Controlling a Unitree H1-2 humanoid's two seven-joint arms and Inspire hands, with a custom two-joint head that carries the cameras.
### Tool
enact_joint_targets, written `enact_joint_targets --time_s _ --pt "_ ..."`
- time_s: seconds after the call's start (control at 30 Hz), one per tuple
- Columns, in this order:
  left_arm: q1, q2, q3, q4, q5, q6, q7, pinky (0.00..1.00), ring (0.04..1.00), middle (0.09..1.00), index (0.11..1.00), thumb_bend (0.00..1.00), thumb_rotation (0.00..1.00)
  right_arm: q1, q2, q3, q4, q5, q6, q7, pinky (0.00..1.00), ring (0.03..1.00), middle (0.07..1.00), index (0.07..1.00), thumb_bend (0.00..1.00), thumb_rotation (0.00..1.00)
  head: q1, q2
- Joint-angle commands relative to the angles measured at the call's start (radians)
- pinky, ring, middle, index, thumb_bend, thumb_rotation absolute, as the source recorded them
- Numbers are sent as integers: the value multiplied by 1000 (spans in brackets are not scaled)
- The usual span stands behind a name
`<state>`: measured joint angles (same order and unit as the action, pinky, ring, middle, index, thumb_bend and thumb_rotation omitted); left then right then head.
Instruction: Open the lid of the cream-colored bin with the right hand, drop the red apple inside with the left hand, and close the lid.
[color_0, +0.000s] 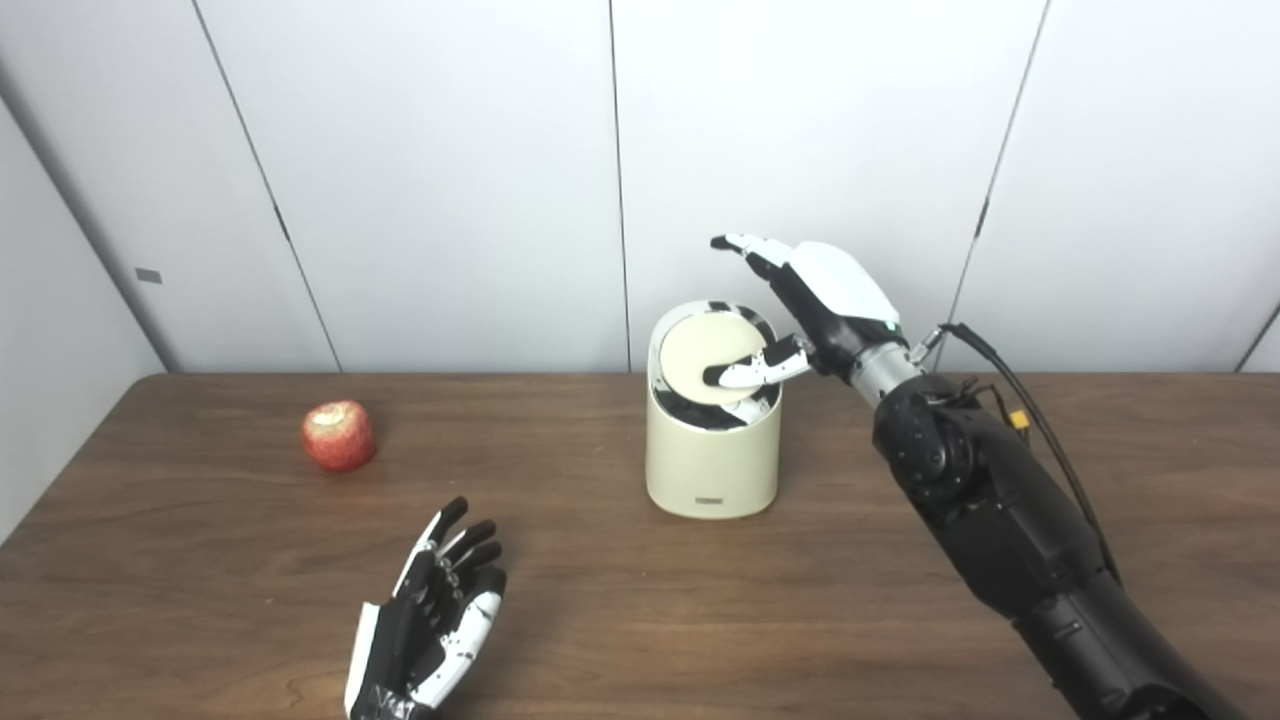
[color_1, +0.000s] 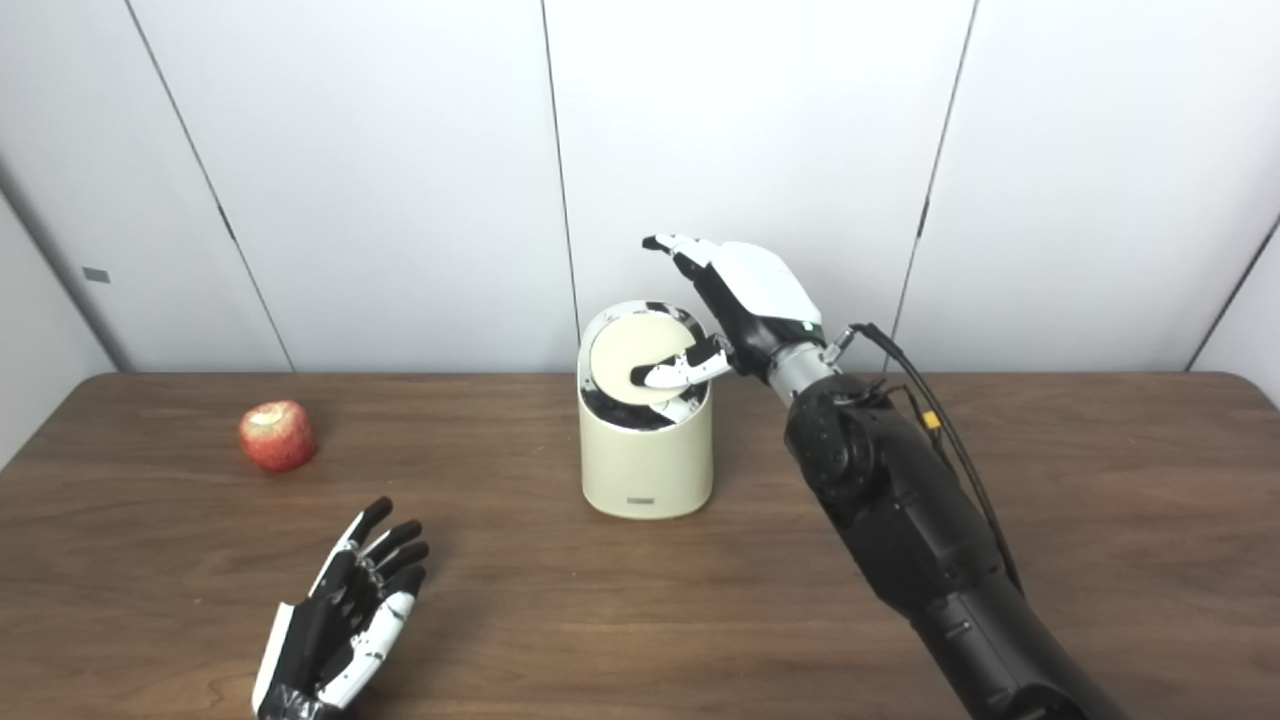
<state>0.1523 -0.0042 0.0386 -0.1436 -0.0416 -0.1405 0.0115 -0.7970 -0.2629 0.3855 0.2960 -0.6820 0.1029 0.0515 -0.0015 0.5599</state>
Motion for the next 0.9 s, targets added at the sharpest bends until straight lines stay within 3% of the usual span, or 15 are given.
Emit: enact_joint_targets --time_s 0.0,0.17,0.33,0.4,0.57,0.73,0.87 --pt "50 -14 -12 42 -7 -4 -6 799 811 837 943 477 354 -34 -21 21 -9 -60 -11 7 904 953 942 922 980 194 -2 1" --pt "48 -17 -13 35 6 10 2 802 814 833 942 495 380 -40 -26 48 -8 -114 -22 -4 938 968 953 928 997 130 0 3" --pt "47 -18 -14 43 1 0 0 801 808 832 944 495 377 -35 -9 15 -9 -74 -22 -3 956 970 953 927 970 141 3 3" --pt "47 -20 -14 43 5 2 3 798 809 831 942 498 378 -27 13 -39 -20 -5 -11 -5 943 965 946 927 932 197 5 3" --pt "48 -21 -15 37 2 1 0 797 814 834 940 493 375 -3 78 -227 -124 185 92 10 776 884 916 917 760 306 2 4" --pt "46 -14 -14 37 -2 7 -5 794 810 835 946 471 365 7 82 -342 -189 304 155 18 712 860 885 880 693 487 -1 4" --pt "46 -11 -11 42 -2 3 -4 795 809 833 943 477 360 36 73 -378 -243 354 190 28 648 831 889 887 676 543 -3 3"
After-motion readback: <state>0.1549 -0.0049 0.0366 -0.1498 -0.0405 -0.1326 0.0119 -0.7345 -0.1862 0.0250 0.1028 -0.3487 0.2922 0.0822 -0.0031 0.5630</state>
